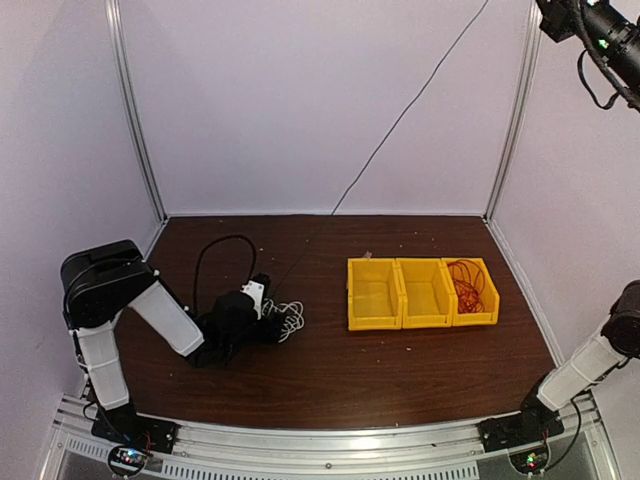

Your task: Untangle the cables

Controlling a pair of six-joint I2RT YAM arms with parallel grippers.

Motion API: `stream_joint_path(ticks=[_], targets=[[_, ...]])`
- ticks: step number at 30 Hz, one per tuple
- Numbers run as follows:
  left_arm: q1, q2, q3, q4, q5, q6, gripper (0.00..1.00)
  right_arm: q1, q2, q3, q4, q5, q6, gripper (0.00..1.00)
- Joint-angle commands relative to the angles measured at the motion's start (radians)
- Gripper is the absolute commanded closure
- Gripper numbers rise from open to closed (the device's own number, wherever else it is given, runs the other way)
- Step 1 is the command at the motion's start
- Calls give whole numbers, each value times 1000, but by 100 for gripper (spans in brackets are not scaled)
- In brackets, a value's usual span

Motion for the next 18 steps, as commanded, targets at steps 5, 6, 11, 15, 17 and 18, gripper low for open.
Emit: stream_joint_path(ticks=[5,6,11,15,17,18], targets=[[24,-234,-132,-253,-132,-32,22,6,-48,-499,117,-292,84,100],[24,-295,-148,-280,-162,-32,22,15,-51,-577,126,-329,90,100],[25,-623,-190,-490,-281,-21,21,85,-78,-1038,157,-486,78,100],[31,-812,-224,-590,-309,-31,19,128,-91,-1319,166,-533,44,100],[35,-859,-237,-613,-310,-44,19,137,-101,-1412,162,-531,30,100],[35,-872,-241,-614,-307,-46,19,139,-106,-1449,153,-524,24,100]])
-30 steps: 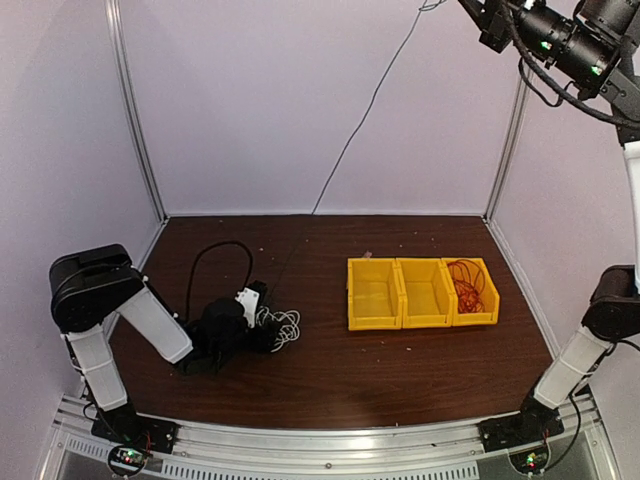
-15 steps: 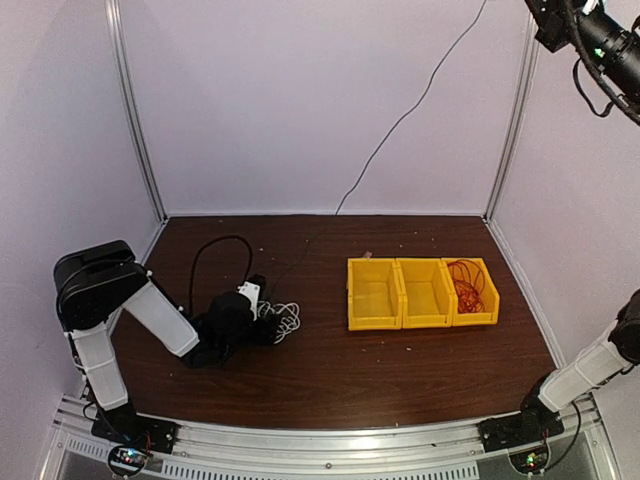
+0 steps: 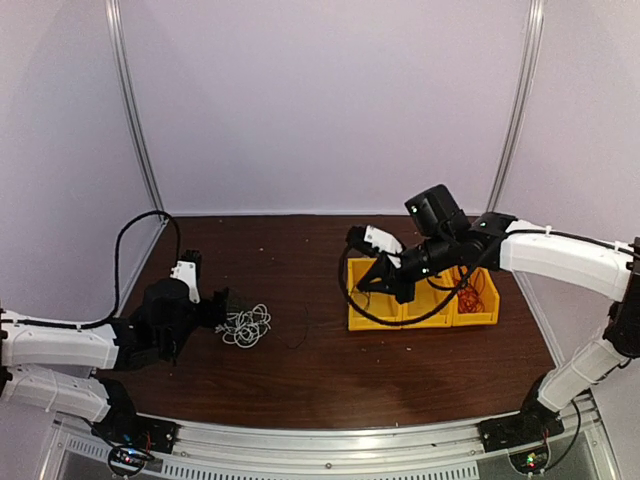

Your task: Untangle the cables

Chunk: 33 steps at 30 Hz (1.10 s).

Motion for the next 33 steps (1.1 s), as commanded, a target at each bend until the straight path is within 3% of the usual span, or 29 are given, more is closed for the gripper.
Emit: stream_joint_path(ticks=[1,4,6,10,17,26,30,33], targets=[[11,-58,-41,-102,-43,-23,19,18,-89,-119,9,-71,-39,100],[11,-47,-45,-65,-1,2,20,18,-118,-187,-26,-12,-79,96],[11,-29,-47,-34,25,10,20,19,-119,-204,-60,17,-109,69],[11,11,-40,5,41,13,20,29,-78,-147,-96,0,-118,52],[11,-40,-25,-26,62,-21,18,147,77,36,-18,30,-92,50],[15,-108,25,-199,49,-142,17,291,423,259,22,46,-63,59],[25,-92,57,-295,42,-210,16,323,534,300,69,35,-38,48],[32,-96,73,-350,30,-243,15,324,602,336,100,35,6,46]])
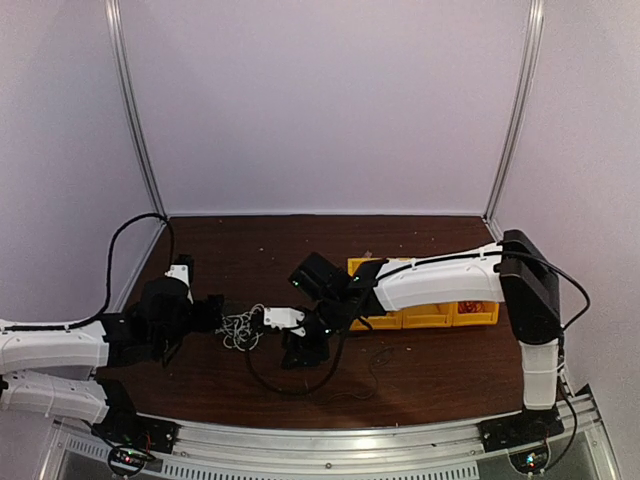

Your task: Untangle the cables

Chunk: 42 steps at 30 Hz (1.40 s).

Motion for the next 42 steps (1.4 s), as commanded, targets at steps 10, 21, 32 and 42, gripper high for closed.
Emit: stream_joint_path(ticks=[10,21,32,42], targets=[[17,-103,1,-93,-39,-76,15,6,212,185,79,-32,101,46],[16,-132,-26,-109,-26,-78,14,5,292,256,85,-26,202,72],[16,-121,-91,22,69,20,12,5,110,228,44,-33,192,100],[14,-44,-128,261,390,247,11,-8,-59,420,-71,38,140,100]])
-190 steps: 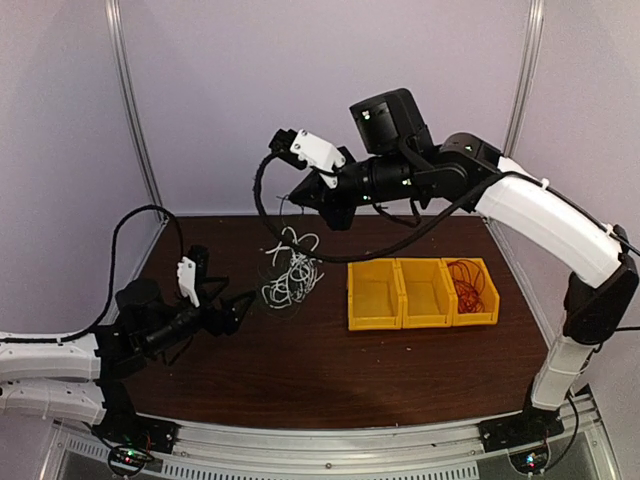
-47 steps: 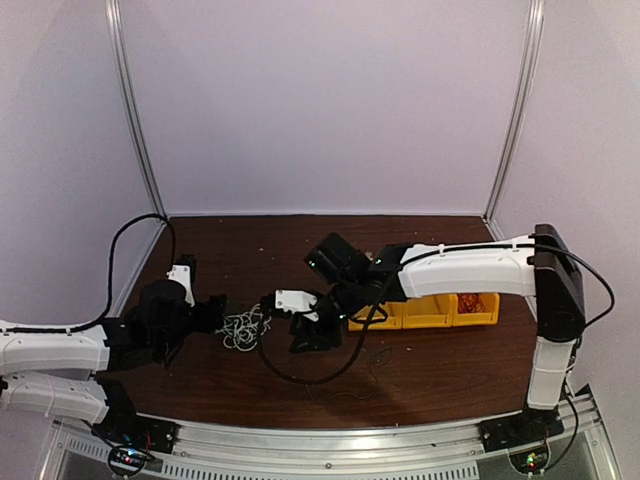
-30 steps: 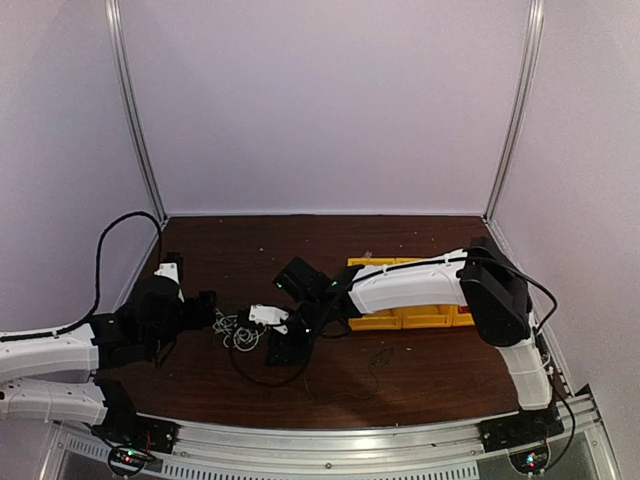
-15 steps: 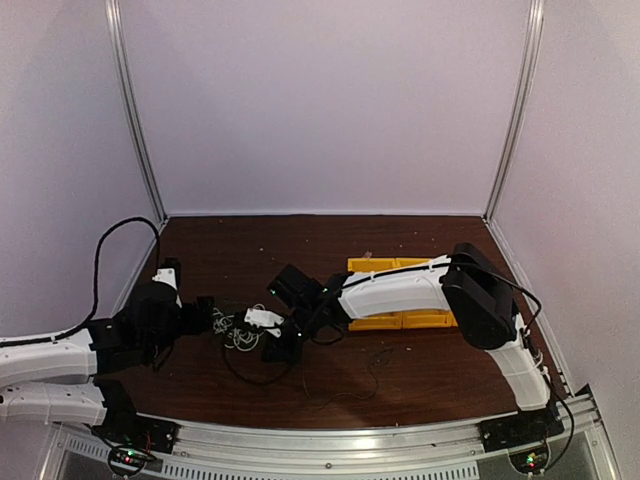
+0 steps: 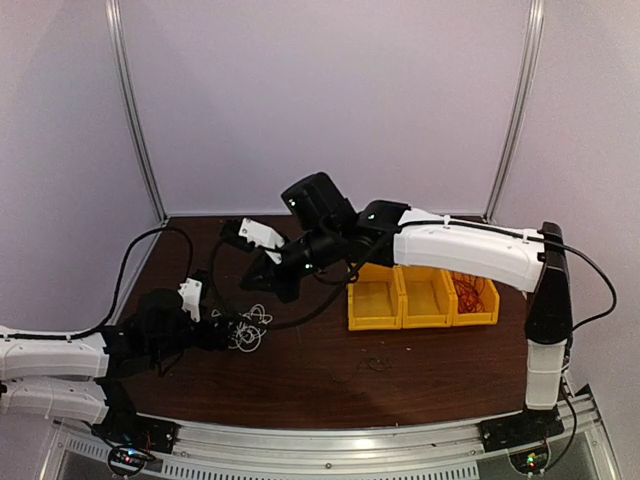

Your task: Untangle the cables

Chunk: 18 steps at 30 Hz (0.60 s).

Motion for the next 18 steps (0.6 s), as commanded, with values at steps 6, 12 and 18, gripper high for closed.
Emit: stream_joint_path(ticks=[6,12,18], targets=[[3,-12,-51,256,198,138,11,-14,-69,196,-67,65,-30,100],[3,-29,-66,334,254,148,12,-14,-69,282,-73,70,-26,100],[-4,18,-24,411,400,187,14,-14,-41,279,-81,73,-29,100]])
